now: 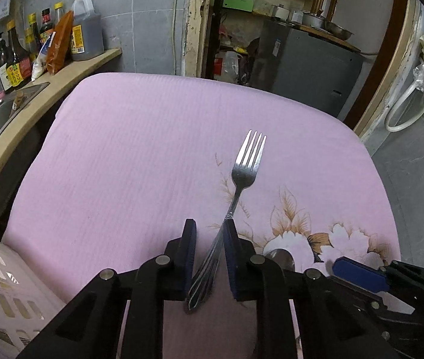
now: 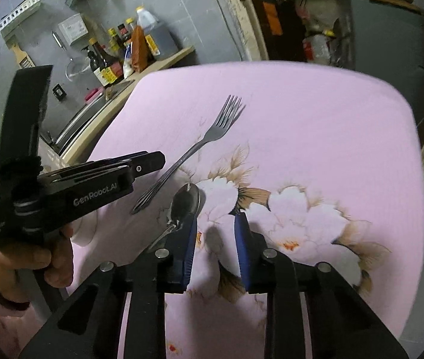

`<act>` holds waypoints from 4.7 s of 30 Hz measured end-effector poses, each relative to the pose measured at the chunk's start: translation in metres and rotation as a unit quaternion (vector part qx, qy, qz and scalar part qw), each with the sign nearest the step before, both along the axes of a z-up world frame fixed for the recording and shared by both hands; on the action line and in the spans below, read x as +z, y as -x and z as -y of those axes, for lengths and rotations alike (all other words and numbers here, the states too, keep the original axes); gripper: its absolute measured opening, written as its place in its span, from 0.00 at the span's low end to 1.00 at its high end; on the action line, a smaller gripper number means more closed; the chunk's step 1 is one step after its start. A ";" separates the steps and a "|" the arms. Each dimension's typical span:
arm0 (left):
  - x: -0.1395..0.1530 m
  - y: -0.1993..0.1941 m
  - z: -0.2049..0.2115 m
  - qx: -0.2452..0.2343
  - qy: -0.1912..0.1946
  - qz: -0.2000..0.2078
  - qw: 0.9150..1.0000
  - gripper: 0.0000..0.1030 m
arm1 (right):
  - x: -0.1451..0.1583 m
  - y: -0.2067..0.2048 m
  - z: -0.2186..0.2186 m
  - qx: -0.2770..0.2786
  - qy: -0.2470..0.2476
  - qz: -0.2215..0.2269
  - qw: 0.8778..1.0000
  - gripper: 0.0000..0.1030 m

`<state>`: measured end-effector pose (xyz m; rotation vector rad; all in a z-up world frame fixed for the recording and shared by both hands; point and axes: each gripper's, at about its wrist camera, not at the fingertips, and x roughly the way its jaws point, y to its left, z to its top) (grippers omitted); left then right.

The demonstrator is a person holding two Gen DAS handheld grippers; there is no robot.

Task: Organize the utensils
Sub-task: 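Grasp the metal fork with the left tool while the right tool grasps the spoon, then lift the fork with the left tool while the right tool carries the spoon to the caddy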

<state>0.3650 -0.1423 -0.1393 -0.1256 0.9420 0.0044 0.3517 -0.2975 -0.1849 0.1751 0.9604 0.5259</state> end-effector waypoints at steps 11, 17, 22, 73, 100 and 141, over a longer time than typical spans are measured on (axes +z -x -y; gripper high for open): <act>-0.004 -0.007 -0.002 0.010 -0.012 -0.003 1.000 0.07 | -0.011 -0.025 -0.014 0.047 -0.034 -0.036 0.998 0.17; -0.007 -0.012 -0.009 0.016 -0.008 -0.004 1.000 0.07 | -0.016 -0.035 -0.022 0.065 -0.046 -0.050 0.996 0.12; -0.009 -0.016 -0.011 0.018 0.002 -0.006 1.000 0.07 | -0.021 -0.036 -0.020 0.066 -0.064 -0.054 0.994 0.02; -0.014 -0.096 0.043 -0.083 -0.007 -0.015 0.996 0.22 | -0.041 -0.034 0.064 -0.045 -0.109 -0.059 0.991 0.06; 0.067 0.022 0.046 -0.174 0.031 0.124 0.976 0.21 | 0.075 0.058 0.024 -0.110 0.050 0.133 0.984 0.02; 0.116 0.192 0.006 -0.333 -0.099 0.289 0.892 0.20 | 0.125 0.199 -0.040 -0.257 0.159 0.207 0.930 0.02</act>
